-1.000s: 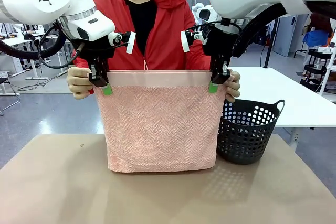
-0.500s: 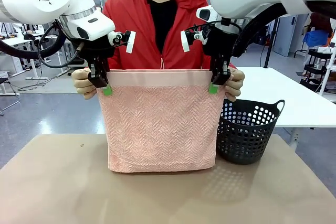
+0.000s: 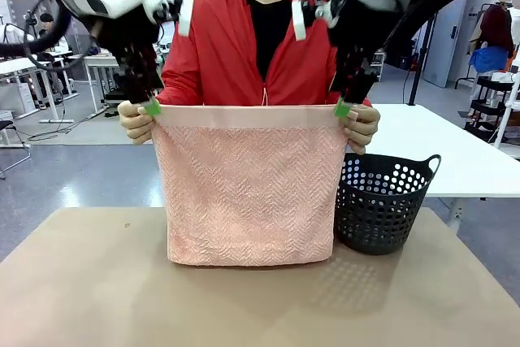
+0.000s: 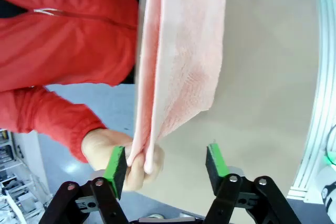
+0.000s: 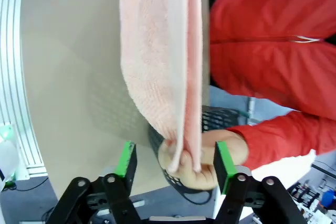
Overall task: Fold the towel.
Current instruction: Release the end of the 100 cm Hotel Towel you were holding and grab the top end of the folded side.
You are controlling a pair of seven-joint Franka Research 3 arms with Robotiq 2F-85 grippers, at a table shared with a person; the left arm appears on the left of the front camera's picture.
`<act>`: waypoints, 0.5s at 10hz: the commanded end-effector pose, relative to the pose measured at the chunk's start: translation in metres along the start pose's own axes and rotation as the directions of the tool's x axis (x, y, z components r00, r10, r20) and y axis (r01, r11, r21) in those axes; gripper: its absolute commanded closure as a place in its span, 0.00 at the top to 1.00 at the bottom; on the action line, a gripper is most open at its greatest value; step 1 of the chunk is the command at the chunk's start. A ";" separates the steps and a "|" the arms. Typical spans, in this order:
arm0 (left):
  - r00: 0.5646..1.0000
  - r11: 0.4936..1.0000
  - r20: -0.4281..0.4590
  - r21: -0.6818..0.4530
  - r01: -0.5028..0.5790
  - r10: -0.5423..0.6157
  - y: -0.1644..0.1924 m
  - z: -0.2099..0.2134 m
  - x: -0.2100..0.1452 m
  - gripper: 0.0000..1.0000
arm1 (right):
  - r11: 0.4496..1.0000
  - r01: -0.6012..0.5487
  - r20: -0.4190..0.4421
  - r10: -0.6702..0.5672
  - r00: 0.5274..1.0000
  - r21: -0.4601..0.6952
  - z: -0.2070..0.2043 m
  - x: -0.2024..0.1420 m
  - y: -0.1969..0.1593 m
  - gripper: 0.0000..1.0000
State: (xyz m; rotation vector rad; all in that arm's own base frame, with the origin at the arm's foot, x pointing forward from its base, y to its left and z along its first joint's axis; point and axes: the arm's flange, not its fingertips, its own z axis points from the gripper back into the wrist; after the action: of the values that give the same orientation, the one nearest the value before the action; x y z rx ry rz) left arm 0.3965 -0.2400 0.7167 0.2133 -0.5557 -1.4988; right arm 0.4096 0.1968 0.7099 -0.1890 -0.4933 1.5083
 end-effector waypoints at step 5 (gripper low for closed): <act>0.999 0.966 0.029 0.255 0.027 -0.035 -0.035 0.034 -0.015 1.00 | 0.981 -0.047 0.045 0.056 0.997 -0.187 0.029 -0.010 0.031 1.00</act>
State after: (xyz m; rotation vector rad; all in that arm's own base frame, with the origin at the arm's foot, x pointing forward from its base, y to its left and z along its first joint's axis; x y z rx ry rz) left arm 0.3476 -0.2193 0.7403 0.3774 -0.7600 -1.4811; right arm 0.3670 0.1883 0.7320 -0.2908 -0.6606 1.5092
